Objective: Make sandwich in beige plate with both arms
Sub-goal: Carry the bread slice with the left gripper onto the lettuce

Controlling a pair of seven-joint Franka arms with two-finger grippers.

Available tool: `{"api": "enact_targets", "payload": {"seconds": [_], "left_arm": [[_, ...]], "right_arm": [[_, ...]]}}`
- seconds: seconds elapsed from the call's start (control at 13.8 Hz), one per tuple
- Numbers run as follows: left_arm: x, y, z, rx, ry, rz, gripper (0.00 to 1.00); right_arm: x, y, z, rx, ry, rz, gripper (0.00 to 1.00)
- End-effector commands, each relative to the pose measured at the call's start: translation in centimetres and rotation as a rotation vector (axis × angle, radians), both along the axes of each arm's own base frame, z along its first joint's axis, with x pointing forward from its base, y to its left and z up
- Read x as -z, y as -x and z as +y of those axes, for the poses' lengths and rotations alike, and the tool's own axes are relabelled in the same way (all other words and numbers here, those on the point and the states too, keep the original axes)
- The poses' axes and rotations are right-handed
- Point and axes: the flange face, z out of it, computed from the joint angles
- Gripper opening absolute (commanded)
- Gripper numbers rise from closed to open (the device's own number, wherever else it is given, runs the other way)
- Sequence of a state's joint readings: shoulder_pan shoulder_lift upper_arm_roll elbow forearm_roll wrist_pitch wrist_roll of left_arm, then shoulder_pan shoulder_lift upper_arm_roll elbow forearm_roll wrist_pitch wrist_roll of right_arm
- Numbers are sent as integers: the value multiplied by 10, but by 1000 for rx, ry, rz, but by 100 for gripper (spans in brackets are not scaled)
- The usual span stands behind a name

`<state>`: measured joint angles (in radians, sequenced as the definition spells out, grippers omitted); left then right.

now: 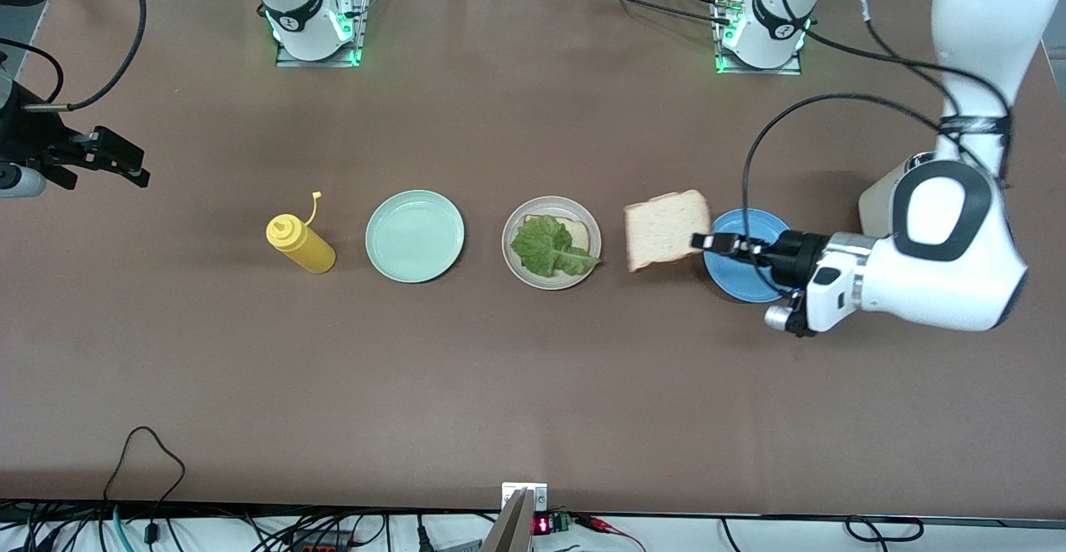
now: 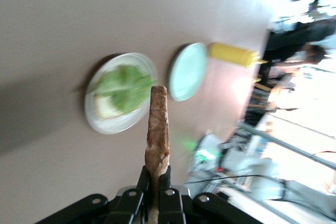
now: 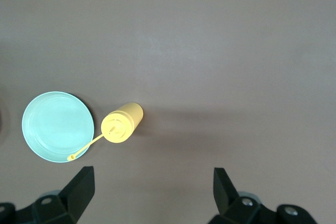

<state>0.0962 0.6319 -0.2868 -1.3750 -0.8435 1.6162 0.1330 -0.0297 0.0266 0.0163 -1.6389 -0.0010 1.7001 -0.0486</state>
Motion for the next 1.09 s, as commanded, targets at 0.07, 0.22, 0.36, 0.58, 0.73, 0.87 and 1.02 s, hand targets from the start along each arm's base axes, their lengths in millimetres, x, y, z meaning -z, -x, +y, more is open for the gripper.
{"api": "enact_targets", "payload": {"seconds": [0.07, 0.22, 0.36, 0.58, 0.73, 0.87, 1.02], "left_arm": [[86, 20, -56, -47, 183, -83, 0], [127, 42, -85, -62, 159, -126, 0], [166, 58, -98, -55, 147, -130, 0], [197, 79, -103, -53, 154, -136, 0], [227, 87, -108, -79, 223, -162, 0], [246, 96, -108, -83, 249, -169, 0], [246, 95, -106, -87, 245, -167, 15]], "right_arm": [[-14, 3, 3, -4, 14, -17, 100], [-12, -3, 2, -3, 15, -19, 100], [-12, -3, 1, 2, 18, -22, 100], [-13, -3, -5, 15, 9, -22, 100], [-13, -2, -6, 16, 9, -16, 100], [-13, -2, -7, 15, 9, -16, 100], [-13, -2, -5, 7, 11, -18, 100]]}}
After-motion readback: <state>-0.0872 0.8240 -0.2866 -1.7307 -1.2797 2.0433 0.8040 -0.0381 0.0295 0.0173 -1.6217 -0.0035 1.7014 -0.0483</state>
